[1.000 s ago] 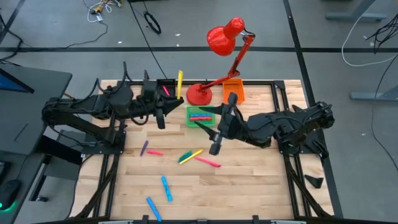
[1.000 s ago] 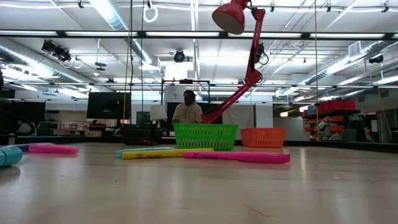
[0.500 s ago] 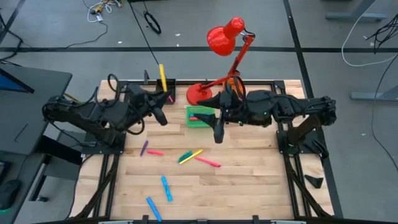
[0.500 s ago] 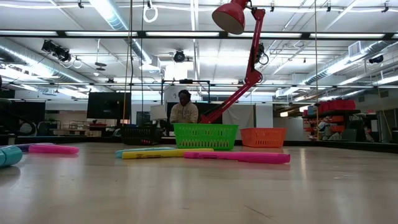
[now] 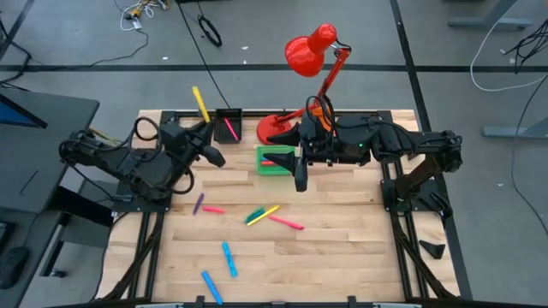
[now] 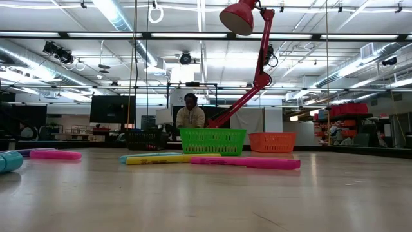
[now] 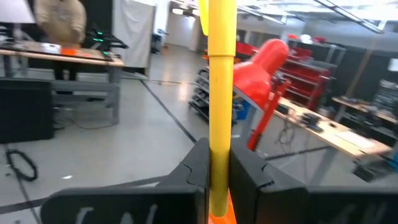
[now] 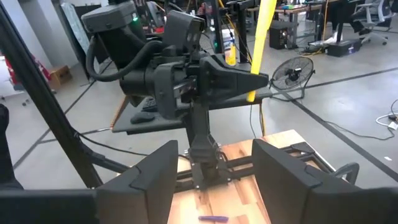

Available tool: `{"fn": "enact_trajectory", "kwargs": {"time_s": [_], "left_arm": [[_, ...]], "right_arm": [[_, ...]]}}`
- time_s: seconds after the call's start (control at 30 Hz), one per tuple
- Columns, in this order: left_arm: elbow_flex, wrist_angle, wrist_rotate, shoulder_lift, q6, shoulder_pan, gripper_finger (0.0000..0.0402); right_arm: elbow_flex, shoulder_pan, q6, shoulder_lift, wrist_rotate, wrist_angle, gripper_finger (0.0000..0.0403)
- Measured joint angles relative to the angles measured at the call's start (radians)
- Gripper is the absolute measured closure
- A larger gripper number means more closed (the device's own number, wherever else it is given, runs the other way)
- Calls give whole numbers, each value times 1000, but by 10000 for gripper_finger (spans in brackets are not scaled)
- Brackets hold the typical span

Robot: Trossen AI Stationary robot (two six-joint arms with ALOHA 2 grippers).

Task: Pick & Place Markers
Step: Put the yellow pen into the black basket

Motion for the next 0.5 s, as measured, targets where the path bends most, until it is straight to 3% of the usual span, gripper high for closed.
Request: {"fn": "enact_trajectory", "kwargs": {"time_s": [0.17,0.5], "left_arm": [[18,20,-5,-10,28,49,367],[179,17,-19,-7,273,184,367]], "right_arm": [[0,-1,-12,0,0,-2,197],[0,-1,-50,0,-1,-24,197]]}}
